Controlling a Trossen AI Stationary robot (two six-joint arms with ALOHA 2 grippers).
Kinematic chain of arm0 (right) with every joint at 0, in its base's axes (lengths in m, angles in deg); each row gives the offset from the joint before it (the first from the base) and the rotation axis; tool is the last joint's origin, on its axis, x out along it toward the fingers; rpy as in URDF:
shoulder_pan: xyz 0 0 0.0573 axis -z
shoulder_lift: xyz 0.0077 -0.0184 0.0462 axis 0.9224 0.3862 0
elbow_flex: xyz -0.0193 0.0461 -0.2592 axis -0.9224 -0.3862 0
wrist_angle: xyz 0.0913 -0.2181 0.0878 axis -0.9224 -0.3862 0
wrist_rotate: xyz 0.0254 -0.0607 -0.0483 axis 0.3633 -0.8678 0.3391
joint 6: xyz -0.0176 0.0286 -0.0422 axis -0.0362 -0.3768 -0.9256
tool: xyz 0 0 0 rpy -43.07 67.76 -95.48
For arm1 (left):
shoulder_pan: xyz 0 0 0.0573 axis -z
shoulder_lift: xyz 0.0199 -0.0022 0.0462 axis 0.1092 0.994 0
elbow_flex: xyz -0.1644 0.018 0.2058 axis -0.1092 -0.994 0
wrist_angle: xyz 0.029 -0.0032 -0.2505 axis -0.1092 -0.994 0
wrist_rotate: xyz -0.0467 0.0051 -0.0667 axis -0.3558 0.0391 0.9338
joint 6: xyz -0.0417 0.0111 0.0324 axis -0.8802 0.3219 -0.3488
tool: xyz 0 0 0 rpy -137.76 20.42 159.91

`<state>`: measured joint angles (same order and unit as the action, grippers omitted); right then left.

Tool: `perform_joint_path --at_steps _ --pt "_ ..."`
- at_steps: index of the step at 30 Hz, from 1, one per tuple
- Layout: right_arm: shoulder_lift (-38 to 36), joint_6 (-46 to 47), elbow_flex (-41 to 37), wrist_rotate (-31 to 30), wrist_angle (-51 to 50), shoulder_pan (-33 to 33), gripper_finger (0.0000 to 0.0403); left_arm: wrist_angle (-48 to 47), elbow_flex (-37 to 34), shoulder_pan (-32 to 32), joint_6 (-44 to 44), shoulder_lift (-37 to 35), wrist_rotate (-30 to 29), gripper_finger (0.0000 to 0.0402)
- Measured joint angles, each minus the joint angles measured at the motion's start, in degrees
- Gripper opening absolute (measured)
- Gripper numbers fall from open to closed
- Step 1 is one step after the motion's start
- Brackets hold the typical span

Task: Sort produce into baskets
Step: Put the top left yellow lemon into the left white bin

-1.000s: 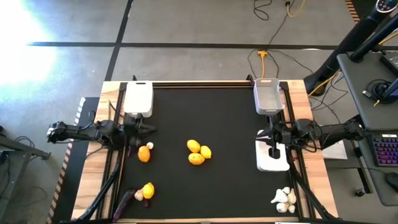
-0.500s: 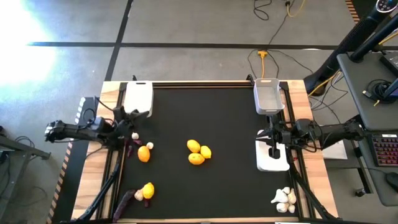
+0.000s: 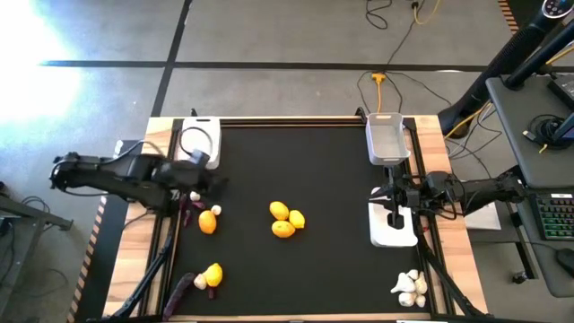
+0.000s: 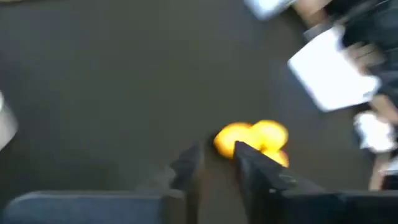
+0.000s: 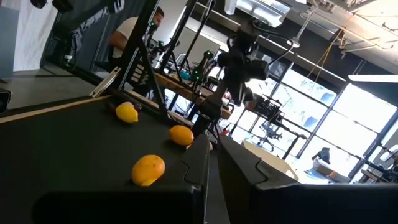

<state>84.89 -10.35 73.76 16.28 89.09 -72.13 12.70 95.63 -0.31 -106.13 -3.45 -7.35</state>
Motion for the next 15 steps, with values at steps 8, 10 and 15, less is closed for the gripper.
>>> perform_joint_path --at_steps 8,10,15 --pt "0.0 0.0 0.0 0.0 0.0 0.0 0.0027 -17.6 13.9 1.5 -12.3 18.3 12.3 0.0229" --pt "0.0 0.0 0.0 0.0 0.0 0.0 0.0027 -19.7 14.5 2.3 -15.7 21.3 15.7 0.0261" --pt "0.0 0.0 0.0 0.0 0.0 0.0 0.0027 -20.5 11.7 4.1 -25.4 25.8 23.0 0.0322"
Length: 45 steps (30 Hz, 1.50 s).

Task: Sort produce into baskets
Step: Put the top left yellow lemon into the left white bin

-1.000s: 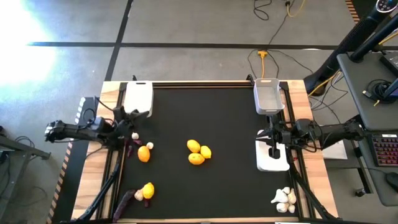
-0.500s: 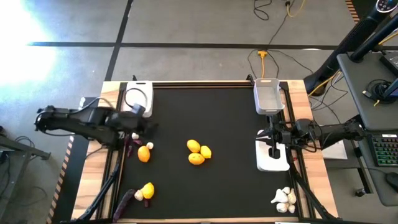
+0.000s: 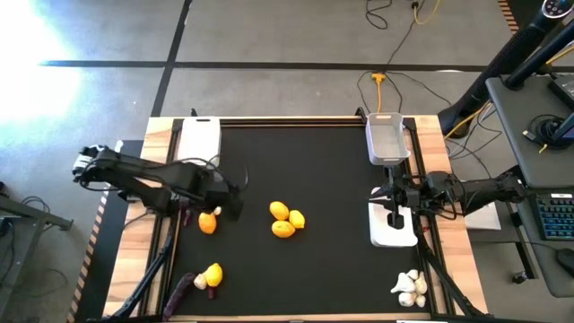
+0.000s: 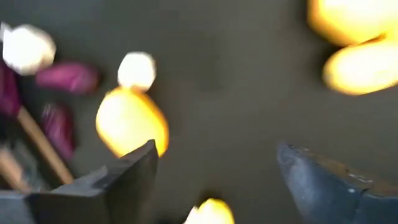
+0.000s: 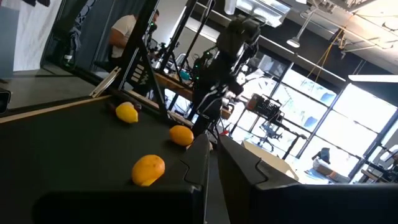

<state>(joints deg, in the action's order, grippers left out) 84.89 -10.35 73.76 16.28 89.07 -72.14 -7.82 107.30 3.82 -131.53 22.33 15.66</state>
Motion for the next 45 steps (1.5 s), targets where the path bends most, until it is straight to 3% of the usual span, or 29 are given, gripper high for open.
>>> perform_joint_path --at_steps 7,12,21,33,45 --pt "0.0 0.0 0.0 0.0 0.0 0.0 0.0027 -0.6 -6.0 -0.5 -7.4 2.8 8.7 0.0348" --pt "0.0 0.0 0.0 0.0 0.0 0.0 0.0027 1.0 -10.7 -0.5 -13.1 3.2 10.0 0.0346" --pt "0.0 0.0 0.0 0.0 0.0 0.0 0.0027 6.3 -17.8 -0.5 -23.0 3.0 7.5 0.0346" --pt "0.0 0.0 0.0 0.0 0.0 0.0 0.0027 14.2 -24.1 -0.5 -26.2 4.2 1.9 0.0343" --pt "0.0 0.0 0.0 0.0 0.0 0.0 0.0027 17.8 -23.9 -0.5 -24.2 5.5 2.4 0.0265"
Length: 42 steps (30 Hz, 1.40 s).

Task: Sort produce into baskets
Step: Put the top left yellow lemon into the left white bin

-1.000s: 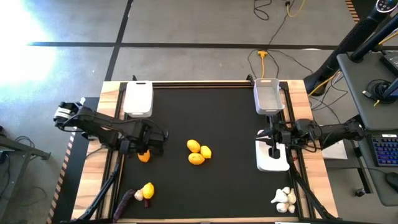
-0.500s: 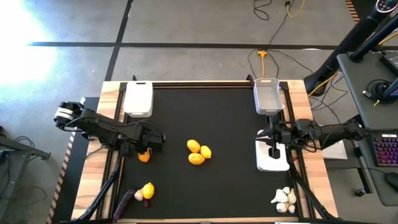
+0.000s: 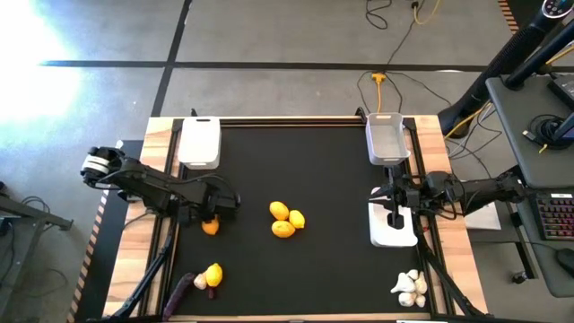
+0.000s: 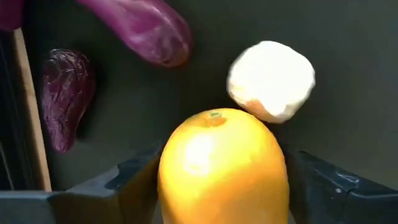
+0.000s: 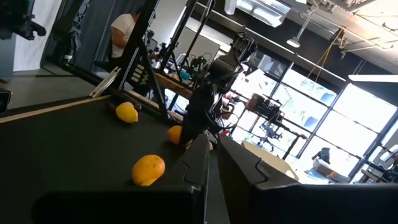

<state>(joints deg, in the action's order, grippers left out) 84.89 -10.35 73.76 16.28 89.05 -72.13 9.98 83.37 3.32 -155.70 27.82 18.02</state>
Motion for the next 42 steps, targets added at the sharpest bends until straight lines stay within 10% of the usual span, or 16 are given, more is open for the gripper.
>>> perform_joint_path --at_steps 15,30,42 --pt "0.0 0.0 0.0 0.0 0.0 0.0 0.0027 -22.0 27.8 -4.2 21.4 -1.8 -10.5 0.0227" --pt "0.0 0.0 0.0 0.0 0.0 0.0 0.0027 -30.9 43.7 -49.5 78.7 -0.4 -13.7 0.0226" --pt "0.0 0.0 0.0 0.0 0.0 0.0 0.0027 -18.1 41.4 -68.7 91.1 8.9 -14.0 0.0228"
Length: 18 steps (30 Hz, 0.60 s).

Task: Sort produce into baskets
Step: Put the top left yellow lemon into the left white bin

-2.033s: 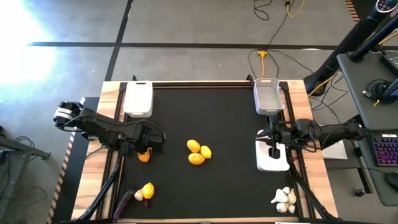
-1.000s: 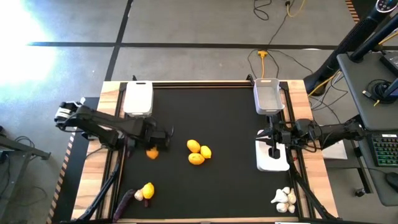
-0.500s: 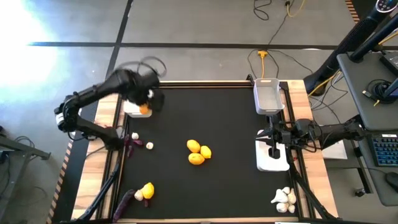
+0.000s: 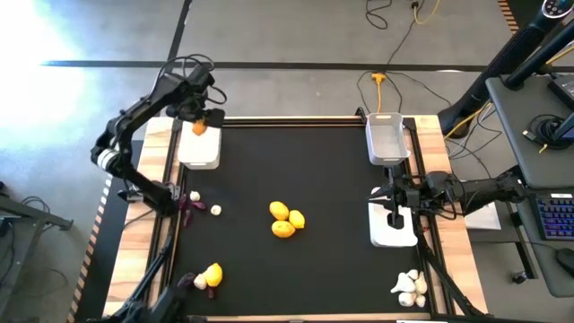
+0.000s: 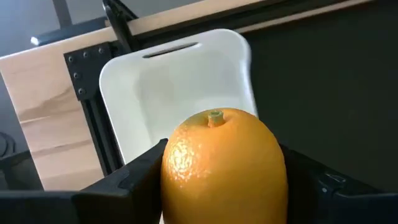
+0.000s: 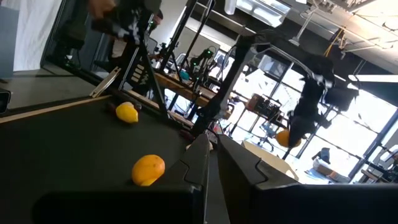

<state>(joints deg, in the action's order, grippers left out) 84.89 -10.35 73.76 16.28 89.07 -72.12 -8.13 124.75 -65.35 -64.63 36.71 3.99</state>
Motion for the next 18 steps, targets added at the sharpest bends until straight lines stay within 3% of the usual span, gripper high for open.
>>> perform_joint_path --at_steps 18 --pt "0.3 -3.0 0.0 0.0 -0.1 0.0 0.0027 4.9 -0.7 -1.0 -2.0 16.4 -6.5 0.0228"
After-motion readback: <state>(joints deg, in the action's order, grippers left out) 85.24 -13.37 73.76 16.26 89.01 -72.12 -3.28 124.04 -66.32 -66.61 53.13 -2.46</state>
